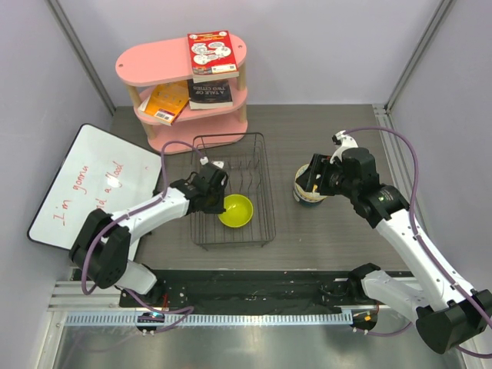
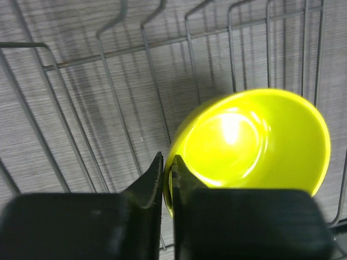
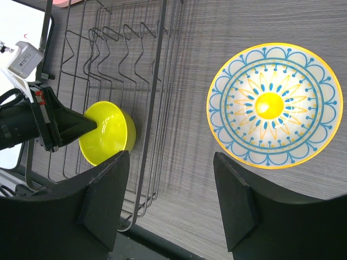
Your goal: Unload the bowls from the dish rack
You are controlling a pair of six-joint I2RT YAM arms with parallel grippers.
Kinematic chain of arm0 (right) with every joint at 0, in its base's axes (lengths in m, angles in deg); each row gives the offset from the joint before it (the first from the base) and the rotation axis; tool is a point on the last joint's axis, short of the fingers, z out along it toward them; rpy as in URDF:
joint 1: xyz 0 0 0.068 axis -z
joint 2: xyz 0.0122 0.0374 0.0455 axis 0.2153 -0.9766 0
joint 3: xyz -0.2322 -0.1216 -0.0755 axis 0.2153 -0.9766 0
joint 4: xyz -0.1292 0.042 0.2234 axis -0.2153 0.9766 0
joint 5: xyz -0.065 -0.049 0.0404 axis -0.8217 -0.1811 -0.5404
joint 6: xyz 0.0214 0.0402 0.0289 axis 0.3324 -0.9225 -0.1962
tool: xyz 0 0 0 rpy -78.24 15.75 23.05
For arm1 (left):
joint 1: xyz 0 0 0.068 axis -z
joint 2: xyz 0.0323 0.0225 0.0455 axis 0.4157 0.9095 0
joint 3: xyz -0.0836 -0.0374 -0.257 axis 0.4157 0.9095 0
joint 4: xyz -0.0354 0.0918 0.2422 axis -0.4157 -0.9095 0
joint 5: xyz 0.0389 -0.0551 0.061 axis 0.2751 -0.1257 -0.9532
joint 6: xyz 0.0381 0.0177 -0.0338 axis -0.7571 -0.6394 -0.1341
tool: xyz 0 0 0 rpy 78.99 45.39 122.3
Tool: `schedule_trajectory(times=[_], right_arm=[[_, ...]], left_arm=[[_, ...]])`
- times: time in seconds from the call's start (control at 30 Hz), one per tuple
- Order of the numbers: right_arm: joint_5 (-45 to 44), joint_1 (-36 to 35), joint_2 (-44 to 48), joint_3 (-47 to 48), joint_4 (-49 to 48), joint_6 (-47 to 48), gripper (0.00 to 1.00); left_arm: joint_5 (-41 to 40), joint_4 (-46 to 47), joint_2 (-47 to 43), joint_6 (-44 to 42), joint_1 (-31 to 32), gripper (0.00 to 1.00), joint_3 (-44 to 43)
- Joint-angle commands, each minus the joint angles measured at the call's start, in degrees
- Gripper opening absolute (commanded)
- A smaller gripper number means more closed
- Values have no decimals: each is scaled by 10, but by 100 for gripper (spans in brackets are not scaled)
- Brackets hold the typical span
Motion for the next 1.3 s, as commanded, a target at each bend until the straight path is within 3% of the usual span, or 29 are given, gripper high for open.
schedule_trajectory(times=[0.0,0.43,0.7,0.93,1.27], right_arm=[[-6,-2,4,9,-24,3,69],[2,-3,-4,-3,-27,-20,72],[26,-33,-9,11,-72,-68,73],[-25,-99,-52,15,-94,-77,75],[-43,-122,-86,19,-109,-84,76]], left_arm=[[21,4,-16,-3,-3,0,-22],[13,-25,-53,9,-3,0,-129],[91,-34,-10,33,0,0,-200],[105,-41,-4,40,16,0,-208],[118,-41,-15,33,23,0,-193]])
